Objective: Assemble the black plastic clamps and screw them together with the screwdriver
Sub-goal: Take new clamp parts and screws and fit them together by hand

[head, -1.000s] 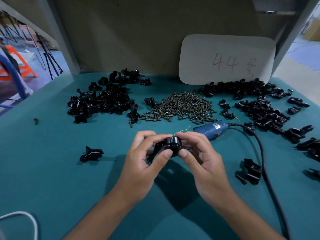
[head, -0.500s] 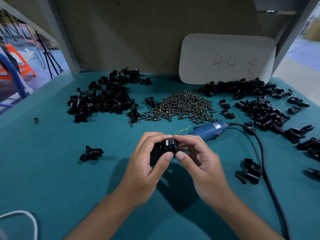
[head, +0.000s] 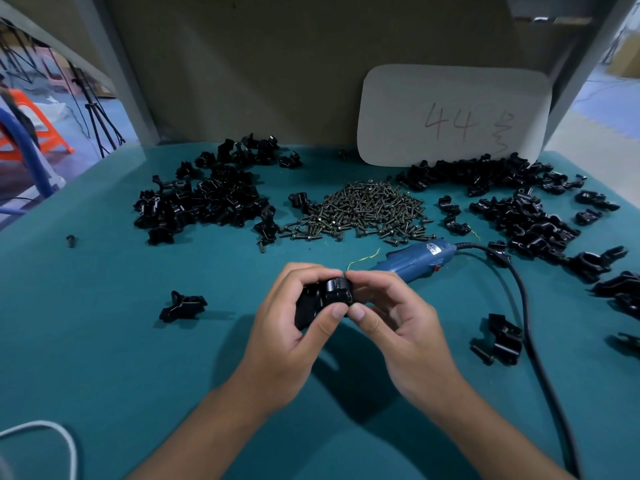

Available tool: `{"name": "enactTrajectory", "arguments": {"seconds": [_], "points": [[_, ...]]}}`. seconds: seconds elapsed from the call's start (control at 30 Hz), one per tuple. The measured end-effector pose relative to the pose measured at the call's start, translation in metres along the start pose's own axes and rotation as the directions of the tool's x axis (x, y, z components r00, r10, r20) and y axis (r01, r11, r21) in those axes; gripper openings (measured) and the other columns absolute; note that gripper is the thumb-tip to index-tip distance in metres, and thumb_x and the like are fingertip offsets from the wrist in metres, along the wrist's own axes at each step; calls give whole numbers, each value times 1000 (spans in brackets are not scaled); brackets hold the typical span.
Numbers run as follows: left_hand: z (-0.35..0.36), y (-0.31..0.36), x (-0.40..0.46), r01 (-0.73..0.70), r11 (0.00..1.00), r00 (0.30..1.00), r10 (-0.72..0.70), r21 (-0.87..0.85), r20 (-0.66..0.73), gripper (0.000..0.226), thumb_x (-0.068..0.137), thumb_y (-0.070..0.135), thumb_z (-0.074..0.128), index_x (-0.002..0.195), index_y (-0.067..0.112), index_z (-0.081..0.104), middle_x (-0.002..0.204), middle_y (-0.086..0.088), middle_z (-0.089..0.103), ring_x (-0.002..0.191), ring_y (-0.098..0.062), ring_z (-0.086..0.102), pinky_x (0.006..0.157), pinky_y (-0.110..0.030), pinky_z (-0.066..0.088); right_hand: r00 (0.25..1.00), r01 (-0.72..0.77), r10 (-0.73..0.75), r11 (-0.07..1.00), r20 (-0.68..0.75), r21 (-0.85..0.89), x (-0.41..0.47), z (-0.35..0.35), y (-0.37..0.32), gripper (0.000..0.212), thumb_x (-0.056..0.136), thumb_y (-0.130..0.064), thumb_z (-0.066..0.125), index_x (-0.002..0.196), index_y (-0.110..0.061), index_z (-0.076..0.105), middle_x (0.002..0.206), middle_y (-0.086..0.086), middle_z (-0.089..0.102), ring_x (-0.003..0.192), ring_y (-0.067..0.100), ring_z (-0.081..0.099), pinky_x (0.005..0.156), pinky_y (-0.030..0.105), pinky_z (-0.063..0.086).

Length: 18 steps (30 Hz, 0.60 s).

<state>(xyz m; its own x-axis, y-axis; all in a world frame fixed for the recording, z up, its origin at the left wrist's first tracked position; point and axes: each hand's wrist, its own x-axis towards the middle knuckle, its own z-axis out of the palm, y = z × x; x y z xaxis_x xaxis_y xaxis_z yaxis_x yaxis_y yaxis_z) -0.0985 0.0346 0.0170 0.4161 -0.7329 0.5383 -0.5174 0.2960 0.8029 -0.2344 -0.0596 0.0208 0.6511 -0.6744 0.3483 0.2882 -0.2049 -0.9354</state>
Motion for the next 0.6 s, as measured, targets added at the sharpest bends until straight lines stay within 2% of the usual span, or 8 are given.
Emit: {"name": "enactTrajectory", "arguments": {"seconds": [0.1,0.23,0.33,0.47,0.6], "points": [[0,0,0,6,1000,1000,-6,15,-7,29,96,54,55,119,35,58,112,17,57,109,-21,60,91,-23,46,1000,-9,9,1000,-11,11,0,1,-1,27,87,-25,72,114,-24,70,111,5,71,106,21,69,91,26,53],[1,0,-1,27,999,1000,-27,-38,-6,24,96,44,59,117,34,59,112,14,59,108,-18,61,90,-19,46,1000,-18,18,1000,-10,22,0,2,-2,26,87,-26,75,110,-34,69,113,-3,74,107,14,69,90,21,53],[3,-1,-1,61,994,998,-63,-87,-14,22,94,41,59,116,36,60,112,12,61,108,-19,62,90,-20,47,1000,-17,17,1000,-1,17,-1,2,-2,29,86,-26,77,112,-36,68,114,-2,73,109,17,69,91,23,53],[2,-2,-1,80,991,997,-82,-110,-15,23,94,41,59,116,36,60,111,11,61,108,-20,62,91,-22,47,1000,-23,23,999,-7,28,-1,3,0,31,87,-16,74,112,-34,68,114,-1,74,110,18,69,92,24,53],[3,-2,-2,95,987,995,-98,-126,-19,22,92,40,58,114,37,61,110,10,62,107,-20,62,90,-21,47,1000,-20,20,1000,-12,-16,0,2,1,30,87,-18,74,111,-34,67,113,-2,73,110,18,69,92,24,53]]}}
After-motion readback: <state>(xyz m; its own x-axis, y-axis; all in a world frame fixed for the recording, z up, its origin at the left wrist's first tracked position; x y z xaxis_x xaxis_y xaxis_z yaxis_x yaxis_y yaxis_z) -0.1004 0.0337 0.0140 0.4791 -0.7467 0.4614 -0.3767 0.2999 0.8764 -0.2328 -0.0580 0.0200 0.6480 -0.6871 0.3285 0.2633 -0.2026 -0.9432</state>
